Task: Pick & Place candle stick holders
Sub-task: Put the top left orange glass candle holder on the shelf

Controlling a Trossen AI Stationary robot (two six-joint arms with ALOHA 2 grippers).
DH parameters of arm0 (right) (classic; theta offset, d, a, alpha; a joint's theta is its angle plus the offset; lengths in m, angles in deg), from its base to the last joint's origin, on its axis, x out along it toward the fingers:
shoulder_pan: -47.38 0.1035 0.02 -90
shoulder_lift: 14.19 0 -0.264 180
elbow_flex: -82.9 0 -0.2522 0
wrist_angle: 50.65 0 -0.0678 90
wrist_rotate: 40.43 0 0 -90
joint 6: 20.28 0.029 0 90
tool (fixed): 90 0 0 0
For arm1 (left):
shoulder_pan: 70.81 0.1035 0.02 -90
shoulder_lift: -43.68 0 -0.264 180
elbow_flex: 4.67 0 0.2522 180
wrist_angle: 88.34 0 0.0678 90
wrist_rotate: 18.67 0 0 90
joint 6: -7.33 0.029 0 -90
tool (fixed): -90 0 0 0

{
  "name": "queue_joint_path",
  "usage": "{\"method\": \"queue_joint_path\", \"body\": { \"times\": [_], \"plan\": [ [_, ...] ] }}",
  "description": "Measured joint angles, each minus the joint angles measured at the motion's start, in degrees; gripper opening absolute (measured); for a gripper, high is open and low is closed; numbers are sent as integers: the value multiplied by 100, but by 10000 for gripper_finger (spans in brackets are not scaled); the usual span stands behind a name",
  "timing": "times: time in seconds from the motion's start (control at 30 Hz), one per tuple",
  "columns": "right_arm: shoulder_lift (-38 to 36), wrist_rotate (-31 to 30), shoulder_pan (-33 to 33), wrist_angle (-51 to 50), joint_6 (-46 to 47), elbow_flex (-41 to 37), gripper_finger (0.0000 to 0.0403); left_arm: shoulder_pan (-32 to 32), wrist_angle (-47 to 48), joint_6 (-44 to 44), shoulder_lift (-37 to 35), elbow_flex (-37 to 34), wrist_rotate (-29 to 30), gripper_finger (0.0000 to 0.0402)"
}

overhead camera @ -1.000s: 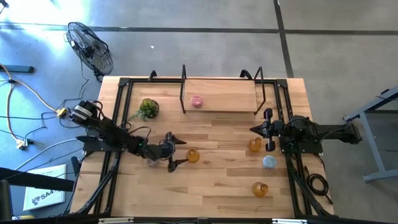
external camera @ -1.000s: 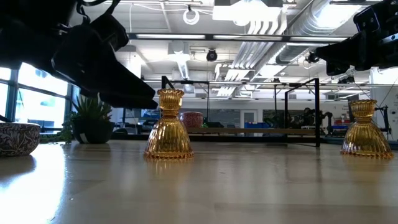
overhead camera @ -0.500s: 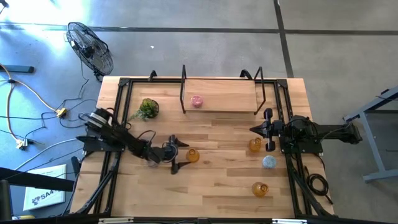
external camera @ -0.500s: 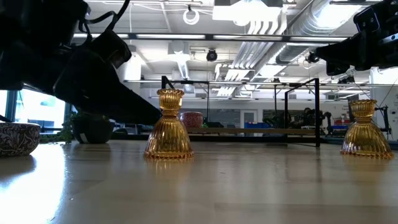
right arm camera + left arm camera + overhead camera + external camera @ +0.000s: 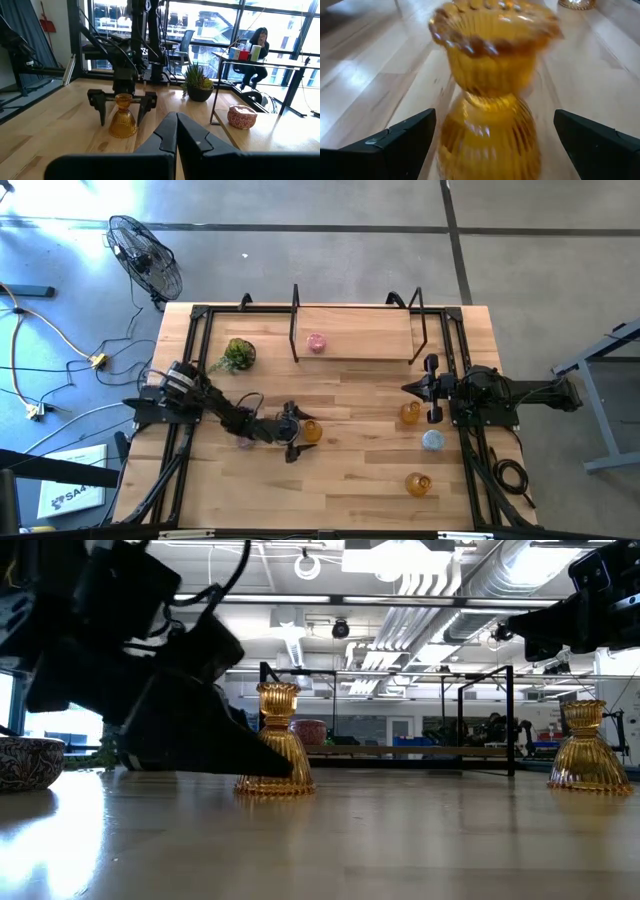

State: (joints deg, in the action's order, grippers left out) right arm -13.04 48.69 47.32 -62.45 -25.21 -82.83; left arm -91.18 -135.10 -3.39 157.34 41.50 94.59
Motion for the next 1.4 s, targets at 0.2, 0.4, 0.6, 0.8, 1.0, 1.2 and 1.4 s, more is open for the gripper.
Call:
{"method": "queue_joint_path", "body": {
  "times": [0.2,0.4,0.6,0.8,1.0,1.2,1.4],
  "plan": [
    [0,1,-1,-2,0,-2,0,439,-3,1,262,249,-776,399],
    [2,0,-2,-2,0,-2,0,726,-37,-180,269,249,-1372,399],
    [0,1,-1,0,0,-1,0,747,-5,-352,263,249,-1641,388],
    [0,2,0,-1,0,-1,0,787,33,-367,261,249,-1710,320],
    [1,2,-1,0,0,0,0,798,110,-266,250,259,-1848,271],
    [0,2,-2,-2,0,-2,0,798,4,-144,261,254,-1940,271],
    [0,2,0,0,0,-2,0,798,-153,-107,276,243,-1954,271]
  ]
}}
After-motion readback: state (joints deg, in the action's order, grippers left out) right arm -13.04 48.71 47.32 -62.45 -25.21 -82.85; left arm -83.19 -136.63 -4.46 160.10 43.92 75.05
